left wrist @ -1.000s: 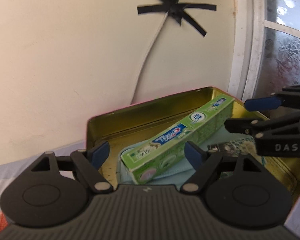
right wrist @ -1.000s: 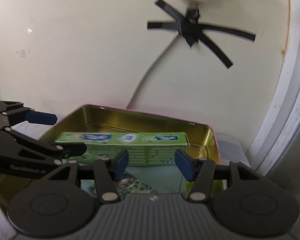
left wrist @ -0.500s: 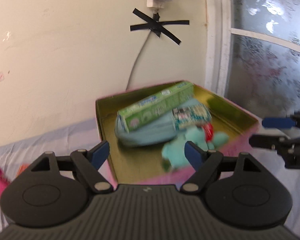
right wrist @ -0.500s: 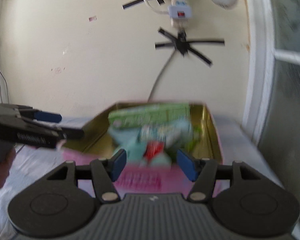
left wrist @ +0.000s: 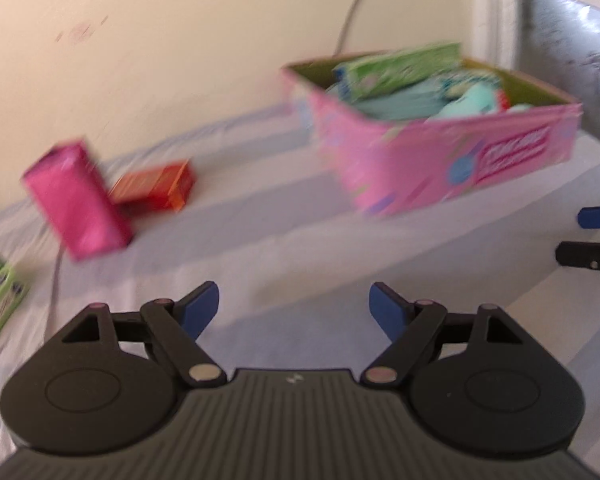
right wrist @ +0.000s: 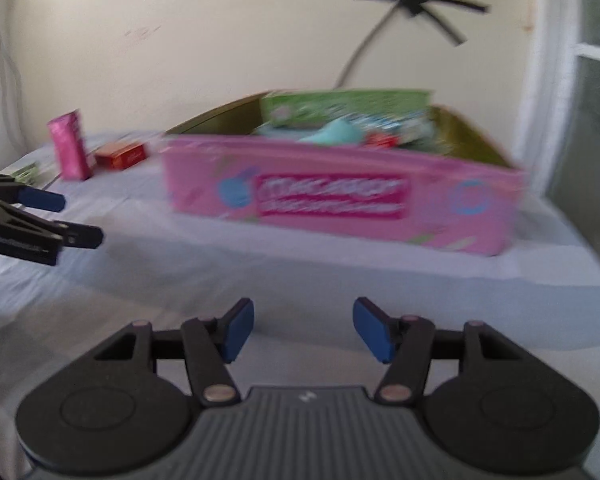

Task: Organize objects
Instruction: 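Move the left gripper to the green medicine box and grasp it, then lift the medicine box with the left gripper while the right gripper steadies it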

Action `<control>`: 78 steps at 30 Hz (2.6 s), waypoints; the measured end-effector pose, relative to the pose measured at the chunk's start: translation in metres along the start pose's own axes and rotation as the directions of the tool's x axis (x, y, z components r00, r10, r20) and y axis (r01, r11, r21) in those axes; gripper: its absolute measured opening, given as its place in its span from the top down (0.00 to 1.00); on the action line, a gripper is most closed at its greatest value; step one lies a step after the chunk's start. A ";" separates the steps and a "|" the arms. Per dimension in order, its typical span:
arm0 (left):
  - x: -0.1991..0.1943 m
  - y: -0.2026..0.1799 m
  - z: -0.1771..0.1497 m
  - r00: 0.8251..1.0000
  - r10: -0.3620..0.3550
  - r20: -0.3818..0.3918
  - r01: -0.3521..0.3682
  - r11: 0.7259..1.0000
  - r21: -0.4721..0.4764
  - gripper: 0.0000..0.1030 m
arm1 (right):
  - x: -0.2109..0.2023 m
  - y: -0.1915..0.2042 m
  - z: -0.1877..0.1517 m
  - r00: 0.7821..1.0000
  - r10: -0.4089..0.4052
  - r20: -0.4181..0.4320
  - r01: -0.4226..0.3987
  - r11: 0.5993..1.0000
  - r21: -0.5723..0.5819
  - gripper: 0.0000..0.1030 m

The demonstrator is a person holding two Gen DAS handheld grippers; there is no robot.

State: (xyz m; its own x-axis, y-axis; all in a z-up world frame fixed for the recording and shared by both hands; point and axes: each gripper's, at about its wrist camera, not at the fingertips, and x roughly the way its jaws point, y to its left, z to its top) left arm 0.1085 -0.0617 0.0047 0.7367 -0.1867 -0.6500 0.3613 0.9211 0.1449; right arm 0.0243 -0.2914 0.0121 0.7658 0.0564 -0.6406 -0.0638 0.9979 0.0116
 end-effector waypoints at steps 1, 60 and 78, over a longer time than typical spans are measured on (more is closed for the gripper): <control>0.000 0.007 -0.004 1.000 0.006 0.001 -0.006 1.000 -0.012 0.17 | 0.003 0.008 0.000 1.000 0.011 -0.001 -0.011 1.000 -0.006 0.43; -0.022 0.218 -0.047 0.981 -0.179 0.068 0.192 0.914 -0.358 0.24 | 0.061 0.228 0.041 0.896 0.445 0.014 -0.438 0.886 -0.151 0.30; 0.024 0.197 -0.003 0.963 -0.269 0.004 0.255 0.909 -0.330 0.24 | 0.056 0.220 0.037 0.897 0.442 0.011 -0.437 0.891 -0.121 0.32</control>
State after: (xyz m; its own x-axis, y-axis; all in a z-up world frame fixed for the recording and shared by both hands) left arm 0.1961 0.1164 0.0153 0.6145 -0.4291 -0.6620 0.3279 0.9021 -0.2804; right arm 0.0771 -0.0677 0.0071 0.6661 0.4918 -0.5608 -0.4694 0.8607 0.1972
